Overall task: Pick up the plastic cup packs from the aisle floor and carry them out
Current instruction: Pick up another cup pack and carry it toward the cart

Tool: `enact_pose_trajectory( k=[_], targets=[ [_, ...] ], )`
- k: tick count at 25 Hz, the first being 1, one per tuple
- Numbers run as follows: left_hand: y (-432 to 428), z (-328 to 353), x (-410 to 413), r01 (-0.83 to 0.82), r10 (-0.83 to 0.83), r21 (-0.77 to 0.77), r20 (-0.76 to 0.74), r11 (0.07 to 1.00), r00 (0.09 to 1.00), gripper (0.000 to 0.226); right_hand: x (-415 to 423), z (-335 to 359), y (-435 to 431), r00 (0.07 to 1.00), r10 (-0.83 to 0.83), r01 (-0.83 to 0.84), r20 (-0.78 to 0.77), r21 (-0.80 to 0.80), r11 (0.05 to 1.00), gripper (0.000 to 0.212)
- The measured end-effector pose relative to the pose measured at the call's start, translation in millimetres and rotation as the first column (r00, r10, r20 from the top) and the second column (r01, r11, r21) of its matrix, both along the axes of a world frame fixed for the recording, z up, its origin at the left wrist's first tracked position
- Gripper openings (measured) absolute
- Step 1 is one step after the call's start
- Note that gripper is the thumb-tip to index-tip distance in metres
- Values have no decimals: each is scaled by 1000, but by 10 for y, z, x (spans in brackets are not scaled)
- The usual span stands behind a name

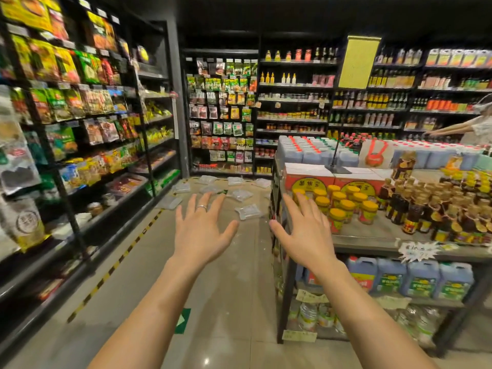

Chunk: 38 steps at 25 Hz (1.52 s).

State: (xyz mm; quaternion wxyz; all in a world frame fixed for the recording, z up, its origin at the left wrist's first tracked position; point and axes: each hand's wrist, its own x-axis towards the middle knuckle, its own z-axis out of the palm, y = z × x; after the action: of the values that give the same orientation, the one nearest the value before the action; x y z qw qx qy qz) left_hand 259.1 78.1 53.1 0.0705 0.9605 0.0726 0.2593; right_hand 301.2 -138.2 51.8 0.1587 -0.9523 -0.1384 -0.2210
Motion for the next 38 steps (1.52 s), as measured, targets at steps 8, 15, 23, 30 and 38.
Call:
enact_pose_trajectory(
  k=[8,15,23,30,38],
  targets=[
    [1099,-82,1438,-6,6,-3,-52,1000,999,72,1386,-52,1120,1000,-8,8,-16,3,1000,69],
    [2110,0,2573,16,-15,53,-25,998,1000,71,2475,-74,2058,1000,-20,20,-5,14,1000,68],
    [2716,-193,3703,-20,23,54,-54,998,998,70,3690,-236,2670,998,15,-13,-59,33,999,70],
    [3028,-241,4982,-90,95,56,-101,994,990,71,5198,-374,3096,993,91,-87,-76,55,995,75],
    [3227,-97,6653,-171,176,63,-91,983,980,70,7016,-195,3404,985,147,-144,-87,46,989,71]
  ],
)
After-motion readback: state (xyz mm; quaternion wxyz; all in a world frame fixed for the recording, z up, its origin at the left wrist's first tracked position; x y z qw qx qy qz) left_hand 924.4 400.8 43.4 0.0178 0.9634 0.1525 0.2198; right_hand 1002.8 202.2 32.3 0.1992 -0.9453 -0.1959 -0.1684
